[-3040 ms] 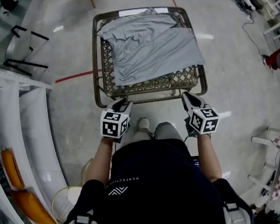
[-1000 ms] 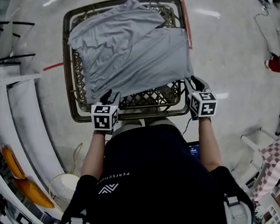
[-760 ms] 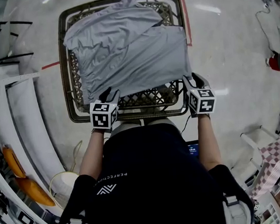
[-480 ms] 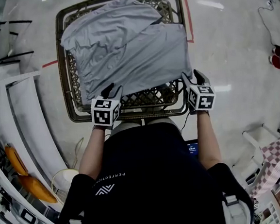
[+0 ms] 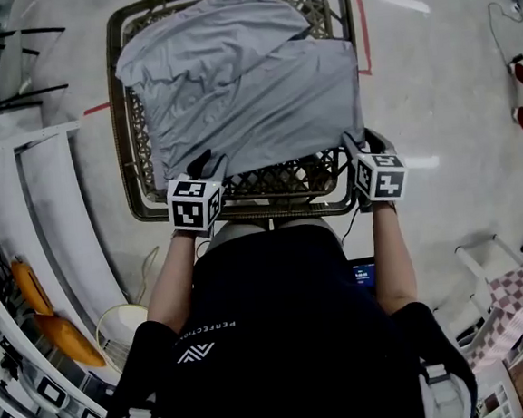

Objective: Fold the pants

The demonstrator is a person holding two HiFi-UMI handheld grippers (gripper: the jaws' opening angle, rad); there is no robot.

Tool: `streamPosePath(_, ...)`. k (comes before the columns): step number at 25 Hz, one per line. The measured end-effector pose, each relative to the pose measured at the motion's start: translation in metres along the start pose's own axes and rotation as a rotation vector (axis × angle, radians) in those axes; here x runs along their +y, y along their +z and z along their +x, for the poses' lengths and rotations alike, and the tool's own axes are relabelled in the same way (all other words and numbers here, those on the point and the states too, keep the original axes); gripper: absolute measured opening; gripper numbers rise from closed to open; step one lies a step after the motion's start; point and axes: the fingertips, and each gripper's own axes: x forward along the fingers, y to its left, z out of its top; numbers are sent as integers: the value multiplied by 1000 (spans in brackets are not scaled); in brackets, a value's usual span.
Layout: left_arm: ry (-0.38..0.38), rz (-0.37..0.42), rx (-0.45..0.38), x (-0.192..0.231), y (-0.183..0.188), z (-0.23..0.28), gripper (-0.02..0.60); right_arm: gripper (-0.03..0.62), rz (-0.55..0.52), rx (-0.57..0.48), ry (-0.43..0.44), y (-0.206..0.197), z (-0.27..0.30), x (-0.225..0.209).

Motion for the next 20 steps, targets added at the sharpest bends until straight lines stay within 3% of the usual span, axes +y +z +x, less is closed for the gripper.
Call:
streamPosePath(12, 79, -124, -35, 16, -26, -20, 149, 103, -167, 51, -121, 0, -6, -2)
streamPosePath(20, 122, -170, -47, 43, -47, -38, 149, 46, -173, 32, -152, 9, -17, 1)
